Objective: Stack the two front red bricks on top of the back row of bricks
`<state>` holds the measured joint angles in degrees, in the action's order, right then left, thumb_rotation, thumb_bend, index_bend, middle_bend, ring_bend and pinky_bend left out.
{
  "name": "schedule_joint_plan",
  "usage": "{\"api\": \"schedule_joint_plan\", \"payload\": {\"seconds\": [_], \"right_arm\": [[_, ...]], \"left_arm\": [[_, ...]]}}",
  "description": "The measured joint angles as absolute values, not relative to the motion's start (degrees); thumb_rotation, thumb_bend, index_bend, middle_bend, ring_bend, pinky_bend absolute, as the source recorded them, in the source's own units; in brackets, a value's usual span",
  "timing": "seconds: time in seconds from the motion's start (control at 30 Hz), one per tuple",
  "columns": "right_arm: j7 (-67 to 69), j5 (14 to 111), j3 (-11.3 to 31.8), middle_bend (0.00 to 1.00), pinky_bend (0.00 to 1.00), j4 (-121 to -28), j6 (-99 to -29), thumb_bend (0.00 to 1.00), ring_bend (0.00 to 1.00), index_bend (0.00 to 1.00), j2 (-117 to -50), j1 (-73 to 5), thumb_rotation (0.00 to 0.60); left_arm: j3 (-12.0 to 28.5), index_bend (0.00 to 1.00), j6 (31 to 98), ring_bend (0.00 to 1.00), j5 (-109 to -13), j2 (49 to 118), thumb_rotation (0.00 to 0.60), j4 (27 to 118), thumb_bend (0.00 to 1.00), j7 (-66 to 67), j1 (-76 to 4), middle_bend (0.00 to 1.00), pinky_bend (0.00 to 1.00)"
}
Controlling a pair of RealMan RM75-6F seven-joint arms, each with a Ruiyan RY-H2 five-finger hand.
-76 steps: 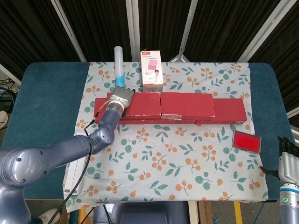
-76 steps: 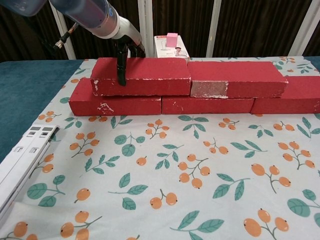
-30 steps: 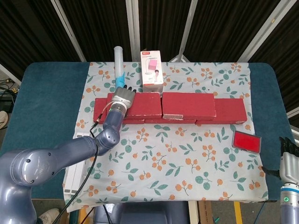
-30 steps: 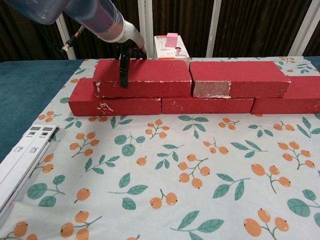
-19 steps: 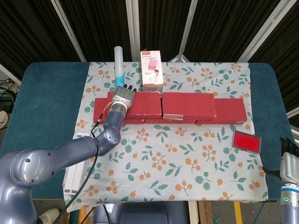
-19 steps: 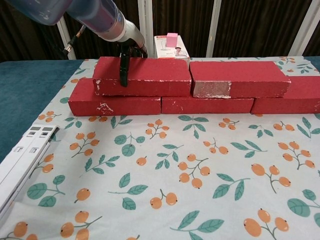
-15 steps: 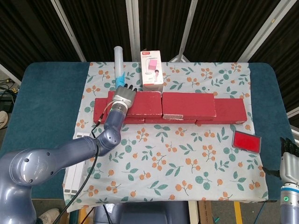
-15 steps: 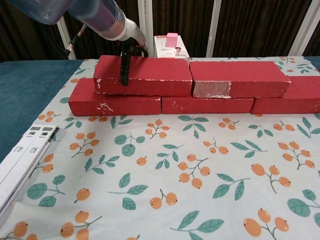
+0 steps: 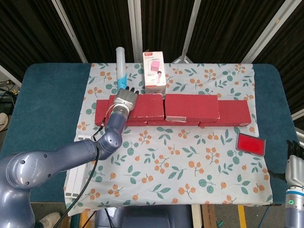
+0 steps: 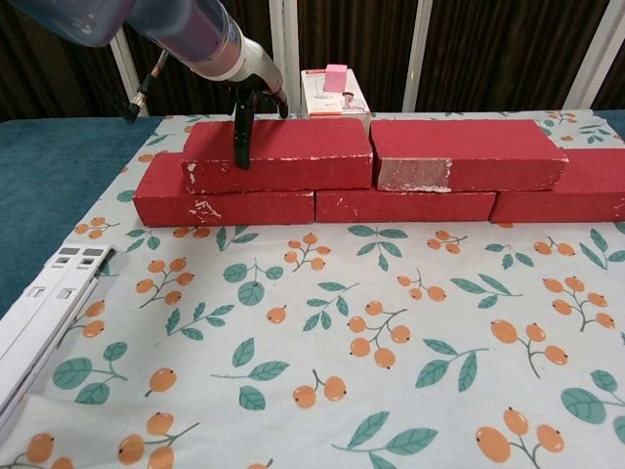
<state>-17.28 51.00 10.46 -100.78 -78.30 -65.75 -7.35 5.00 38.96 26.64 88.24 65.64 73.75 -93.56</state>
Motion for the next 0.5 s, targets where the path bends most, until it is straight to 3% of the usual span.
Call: {"api": "schedule_joint_plan", "payload": {"seconds": [0.5], "right_arm": [[-18.08, 50.33, 10.46, 0.01, 0.0, -100.8, -78.39, 0.07, 0.0, 0.0, -65.99, -7.46, 0.6]], "left_arm": [[7.34, 0.0, 39.95, 0.0, 26.34, 87.22, 0.6, 67.08, 0.0, 74.3, -92.57, 0.0, 0.17]]}}
